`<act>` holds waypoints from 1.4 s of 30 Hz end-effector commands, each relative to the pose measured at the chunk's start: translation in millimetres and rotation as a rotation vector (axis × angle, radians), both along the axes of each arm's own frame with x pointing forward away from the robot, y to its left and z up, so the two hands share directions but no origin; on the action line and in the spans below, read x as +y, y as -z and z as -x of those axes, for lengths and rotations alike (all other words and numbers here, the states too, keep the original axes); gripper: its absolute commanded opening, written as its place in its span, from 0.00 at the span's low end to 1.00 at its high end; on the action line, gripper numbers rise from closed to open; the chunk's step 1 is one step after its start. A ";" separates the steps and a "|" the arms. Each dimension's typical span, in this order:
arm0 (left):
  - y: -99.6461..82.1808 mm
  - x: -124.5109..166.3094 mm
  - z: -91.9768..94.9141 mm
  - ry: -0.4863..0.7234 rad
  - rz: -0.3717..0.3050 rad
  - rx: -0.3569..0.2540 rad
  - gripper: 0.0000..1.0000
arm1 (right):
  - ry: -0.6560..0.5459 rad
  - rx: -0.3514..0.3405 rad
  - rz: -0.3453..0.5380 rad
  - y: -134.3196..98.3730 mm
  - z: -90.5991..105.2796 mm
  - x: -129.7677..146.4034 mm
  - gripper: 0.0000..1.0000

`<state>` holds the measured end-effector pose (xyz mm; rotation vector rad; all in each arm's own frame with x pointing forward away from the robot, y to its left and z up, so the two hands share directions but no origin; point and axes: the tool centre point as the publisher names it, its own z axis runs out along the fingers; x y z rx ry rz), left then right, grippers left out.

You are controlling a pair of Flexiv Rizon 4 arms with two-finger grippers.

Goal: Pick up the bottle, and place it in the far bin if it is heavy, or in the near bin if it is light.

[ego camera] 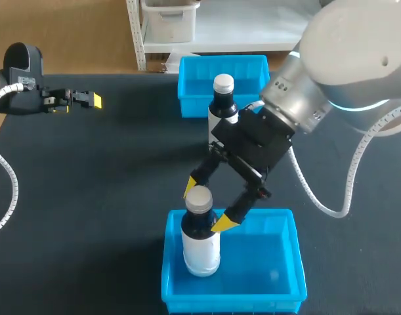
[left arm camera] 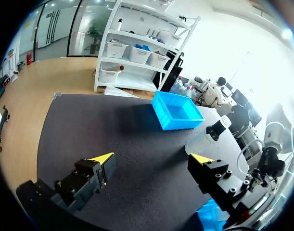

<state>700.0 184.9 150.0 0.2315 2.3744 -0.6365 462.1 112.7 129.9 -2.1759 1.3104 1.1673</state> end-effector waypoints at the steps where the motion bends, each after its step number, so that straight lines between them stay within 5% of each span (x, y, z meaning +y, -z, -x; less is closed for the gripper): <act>1: 0.0 0.0 0.0 0.000 0.000 0.000 1.00 | 0.022 0.009 0.018 0.6 -7.0 -11.1 1.00; 11: 0.0 0.0 0.0 0.000 0.000 0.000 1.00 | 0.231 -0.015 0.087 -4.0 -71.7 -68.5 1.00; 23: 0.0 0.0 0.0 0.000 0.000 0.000 1.00 | 0.534 -0.037 0.069 -14.3 -188.1 -117.3 1.00; 31: 0.0 0.0 0.0 0.000 0.000 0.000 1.00 | 0.597 -0.022 0.054 -8.7 -243.5 -119.6 1.00; 42: 0.0 0.0 0.0 0.000 0.000 0.000 1.00 | 0.587 -0.011 0.027 3.8 -281.5 -92.6 1.00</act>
